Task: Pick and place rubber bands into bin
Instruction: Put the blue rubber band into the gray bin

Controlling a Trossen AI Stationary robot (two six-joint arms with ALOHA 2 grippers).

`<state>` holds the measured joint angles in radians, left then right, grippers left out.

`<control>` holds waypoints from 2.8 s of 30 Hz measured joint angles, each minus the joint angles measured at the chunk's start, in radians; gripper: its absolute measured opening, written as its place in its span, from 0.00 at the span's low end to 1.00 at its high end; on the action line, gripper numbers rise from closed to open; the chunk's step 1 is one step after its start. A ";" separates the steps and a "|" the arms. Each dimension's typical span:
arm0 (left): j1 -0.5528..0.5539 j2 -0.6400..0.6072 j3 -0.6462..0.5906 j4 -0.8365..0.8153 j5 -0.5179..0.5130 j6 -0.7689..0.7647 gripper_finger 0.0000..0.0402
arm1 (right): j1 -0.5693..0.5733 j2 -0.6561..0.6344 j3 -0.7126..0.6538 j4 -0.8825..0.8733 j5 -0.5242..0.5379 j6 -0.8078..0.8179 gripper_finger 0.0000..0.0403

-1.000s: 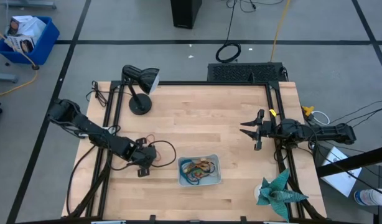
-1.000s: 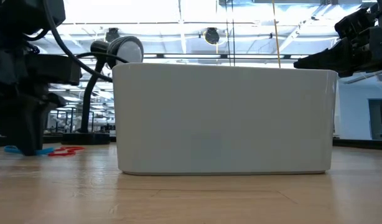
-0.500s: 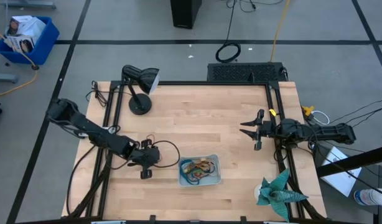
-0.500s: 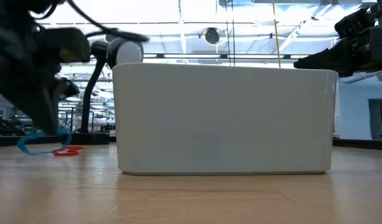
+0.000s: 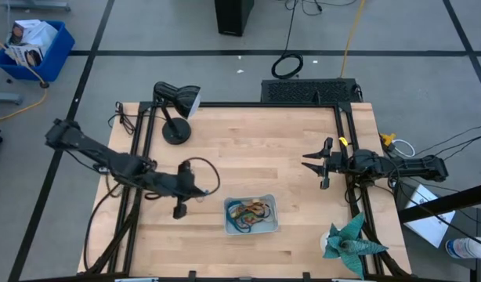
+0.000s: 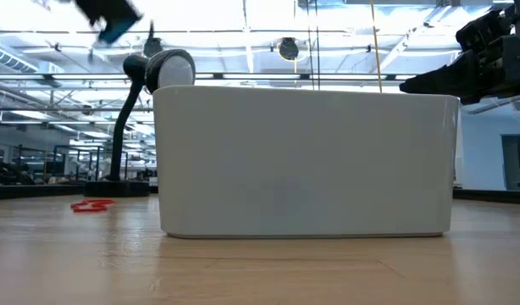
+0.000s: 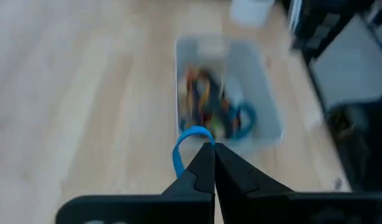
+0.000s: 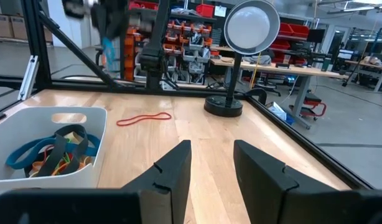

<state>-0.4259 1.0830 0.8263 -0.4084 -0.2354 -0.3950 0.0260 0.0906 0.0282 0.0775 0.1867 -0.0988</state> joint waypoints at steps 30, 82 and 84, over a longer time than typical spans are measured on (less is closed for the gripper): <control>0.080 0.200 0.097 0.492 0.049 0.364 0.02 | 0.000 0.000 0.000 0.001 0.000 0.000 0.29; 0.126 0.759 0.097 0.719 0.261 0.230 0.03 | 0.000 0.000 0.000 0.001 0.000 0.001 0.29; 0.126 0.759 0.097 0.719 0.261 0.232 0.06 | 0.000 0.000 0.000 0.001 0.000 0.001 0.29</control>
<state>-0.3004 1.8416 0.9230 0.3101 0.0257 -0.1633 0.0259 0.0909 0.0283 0.0784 0.1865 -0.0982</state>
